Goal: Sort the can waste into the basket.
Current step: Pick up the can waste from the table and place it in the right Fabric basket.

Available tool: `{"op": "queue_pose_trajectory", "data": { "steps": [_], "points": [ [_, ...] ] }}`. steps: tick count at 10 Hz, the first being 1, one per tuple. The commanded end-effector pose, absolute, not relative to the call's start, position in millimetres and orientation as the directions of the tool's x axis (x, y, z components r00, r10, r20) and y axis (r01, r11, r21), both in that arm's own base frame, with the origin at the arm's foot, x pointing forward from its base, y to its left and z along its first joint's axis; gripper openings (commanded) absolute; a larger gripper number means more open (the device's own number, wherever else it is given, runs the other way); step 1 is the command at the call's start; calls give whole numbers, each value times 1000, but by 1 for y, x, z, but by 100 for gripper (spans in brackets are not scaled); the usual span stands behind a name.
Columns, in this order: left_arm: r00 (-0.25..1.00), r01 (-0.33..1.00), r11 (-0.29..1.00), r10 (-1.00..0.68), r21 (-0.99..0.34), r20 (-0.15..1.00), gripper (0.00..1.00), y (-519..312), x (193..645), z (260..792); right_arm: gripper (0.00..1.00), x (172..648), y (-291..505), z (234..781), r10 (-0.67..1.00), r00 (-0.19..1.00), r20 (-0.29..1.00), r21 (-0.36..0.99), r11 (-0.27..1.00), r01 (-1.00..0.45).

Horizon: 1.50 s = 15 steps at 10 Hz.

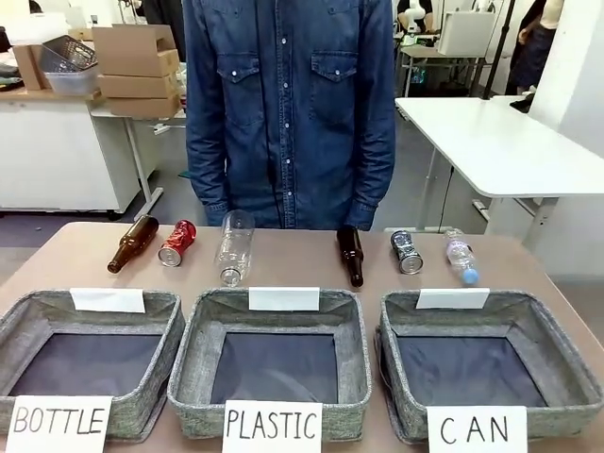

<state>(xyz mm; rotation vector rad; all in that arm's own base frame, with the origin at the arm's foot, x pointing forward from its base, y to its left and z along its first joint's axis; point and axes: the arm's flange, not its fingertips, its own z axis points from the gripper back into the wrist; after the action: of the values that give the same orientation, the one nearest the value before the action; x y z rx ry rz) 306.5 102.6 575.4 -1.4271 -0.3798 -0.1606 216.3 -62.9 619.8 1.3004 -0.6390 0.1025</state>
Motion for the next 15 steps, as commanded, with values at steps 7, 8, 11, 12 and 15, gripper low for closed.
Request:
{"op": "queue_pose_trajectory", "data": {
  "steps": [7, 8, 11, 12, 15],
  "points": [
    [919, 285, 65, 263, -956, 292, 100, 103, 316, 572, 100, 225, -79, 599, -256, 837, 484, 868, 262, -422],
    [919, 285, 65, 263, -956, 292, 100, 103, 316, 572, 100, 225, -79, 599, -256, 837, 484, 868, 262, -422],
    [919, 285, 65, 263, -956, 292, 100, 103, 316, 572, 100, 225, -79, 599, -256, 837, 484, 868, 262, -422],
    [919, 285, 65, 263, -956, 292, 100, 103, 316, 572, 100, 221, -81, 598, -259, 851, 457, 881, 265, -393],
    [919, 285, 65, 263, -956, 292, 100, 103, 316, 572, 100, 227, -78, 596, -235, 871, 431, 884, 304, -355]
  ]
}}
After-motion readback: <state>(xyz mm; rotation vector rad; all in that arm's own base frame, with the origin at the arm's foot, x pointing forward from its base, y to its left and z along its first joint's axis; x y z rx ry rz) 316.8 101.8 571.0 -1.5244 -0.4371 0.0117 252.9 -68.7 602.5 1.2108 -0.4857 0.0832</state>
